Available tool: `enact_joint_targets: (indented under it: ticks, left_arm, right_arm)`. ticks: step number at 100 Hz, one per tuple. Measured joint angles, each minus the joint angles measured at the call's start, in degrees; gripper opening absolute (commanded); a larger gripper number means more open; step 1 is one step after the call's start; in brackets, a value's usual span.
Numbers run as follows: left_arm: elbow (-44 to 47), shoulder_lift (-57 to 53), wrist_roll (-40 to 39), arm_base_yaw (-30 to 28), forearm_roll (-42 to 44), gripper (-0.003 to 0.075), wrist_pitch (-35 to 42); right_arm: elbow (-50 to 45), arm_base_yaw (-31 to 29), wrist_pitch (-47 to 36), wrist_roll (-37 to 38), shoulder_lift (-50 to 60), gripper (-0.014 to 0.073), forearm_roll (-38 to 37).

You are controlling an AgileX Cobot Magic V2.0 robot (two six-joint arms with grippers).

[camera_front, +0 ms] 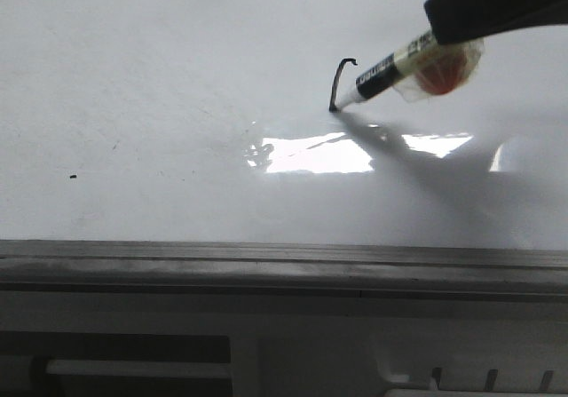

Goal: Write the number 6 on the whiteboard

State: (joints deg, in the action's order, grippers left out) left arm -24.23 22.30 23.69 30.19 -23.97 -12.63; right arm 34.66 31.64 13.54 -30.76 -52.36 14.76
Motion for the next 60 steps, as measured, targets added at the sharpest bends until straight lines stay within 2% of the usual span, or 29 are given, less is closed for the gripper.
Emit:
enact_joint_targets:
  ticks: [15,29,48,60]
  left_arm:
    - [0.98,0.00,0.00,0.00,0.00,-0.0019,0.00]
    - [1.41,0.00,0.00,0.00,0.00,-0.0019,-0.09]
    - [1.54,0.00,0.00,0.00,0.00,-0.0019,-0.09]
    - [1.54,0.00,0.00,0.00,0.00,-0.0019,-0.09]
  right_arm:
    - [0.19,0.25,6.26,0.00,0.00,-0.0044,1.27]
    - [0.19,-0.64,8.76,0.00,1.09,-0.0044,1.89]
    - [0.19,-4.84,9.36,0.24,4.37,-0.0044,2.08]
    - [-0.05,-5.35,8.58,0.24,4.83,-0.0044,1.96]
